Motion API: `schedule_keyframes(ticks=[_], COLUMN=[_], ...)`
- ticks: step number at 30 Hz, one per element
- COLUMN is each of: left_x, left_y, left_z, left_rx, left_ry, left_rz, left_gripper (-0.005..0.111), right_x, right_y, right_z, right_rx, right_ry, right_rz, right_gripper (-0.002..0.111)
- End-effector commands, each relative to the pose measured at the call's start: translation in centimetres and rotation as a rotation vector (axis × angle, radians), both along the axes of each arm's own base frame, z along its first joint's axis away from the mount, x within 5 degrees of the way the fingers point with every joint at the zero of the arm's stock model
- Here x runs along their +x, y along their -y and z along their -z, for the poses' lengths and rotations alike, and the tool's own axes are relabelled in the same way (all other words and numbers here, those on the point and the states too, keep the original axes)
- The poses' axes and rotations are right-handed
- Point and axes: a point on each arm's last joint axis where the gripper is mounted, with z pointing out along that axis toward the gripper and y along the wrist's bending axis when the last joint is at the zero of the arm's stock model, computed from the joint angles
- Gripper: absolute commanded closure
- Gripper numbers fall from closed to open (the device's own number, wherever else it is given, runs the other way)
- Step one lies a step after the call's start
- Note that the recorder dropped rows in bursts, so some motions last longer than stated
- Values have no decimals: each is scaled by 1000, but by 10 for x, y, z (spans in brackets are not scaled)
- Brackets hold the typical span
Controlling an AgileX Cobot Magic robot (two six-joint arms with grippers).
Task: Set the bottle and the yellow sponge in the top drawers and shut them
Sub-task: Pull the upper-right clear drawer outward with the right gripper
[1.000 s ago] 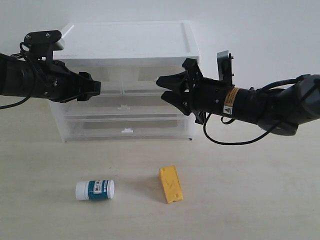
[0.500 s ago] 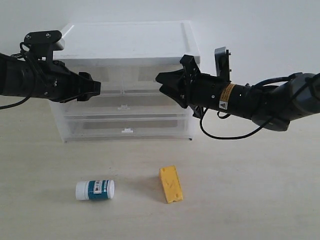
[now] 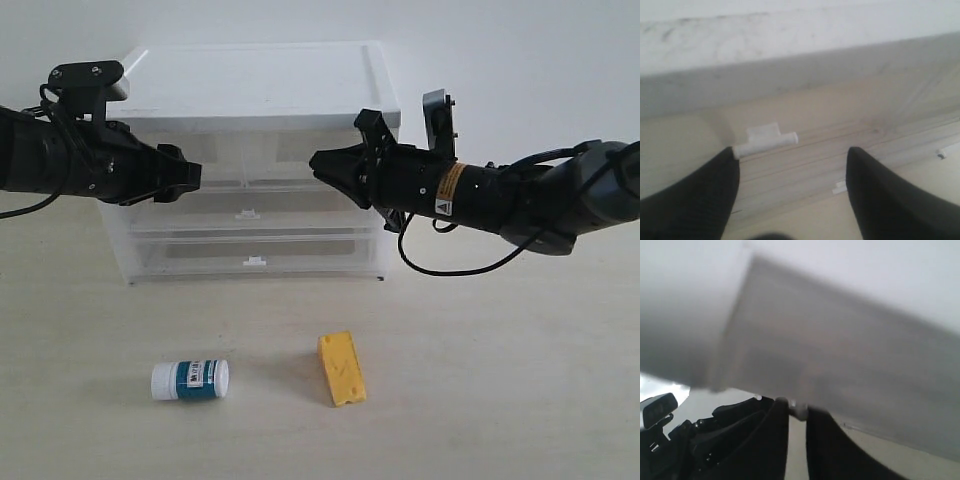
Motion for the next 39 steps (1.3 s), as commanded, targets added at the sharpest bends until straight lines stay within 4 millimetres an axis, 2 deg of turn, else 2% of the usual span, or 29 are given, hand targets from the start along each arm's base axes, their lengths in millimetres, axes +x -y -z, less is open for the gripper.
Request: schedule_keyframes(ticks=[1,20,36,39], left_x=[7,8,8,8], left_y=[-5,-7,-6,-6], left_z=[-8,-8,-9,-9], left_rx=[40,48,47,47], left_ry=[45,48,49,49], left_rz=[-43,-56,-56,-56], left_gripper=[47,47,47,47], right_x=[2,-15,-44,-52], right_y=[0,-8,1,4], right_z=[-7,-12,23,22], right_rx=[13,48,39,21], right_ry=[30,66,1,22], right_rz=[7,-198,-199,-198], right_gripper=[108,108,108,108])
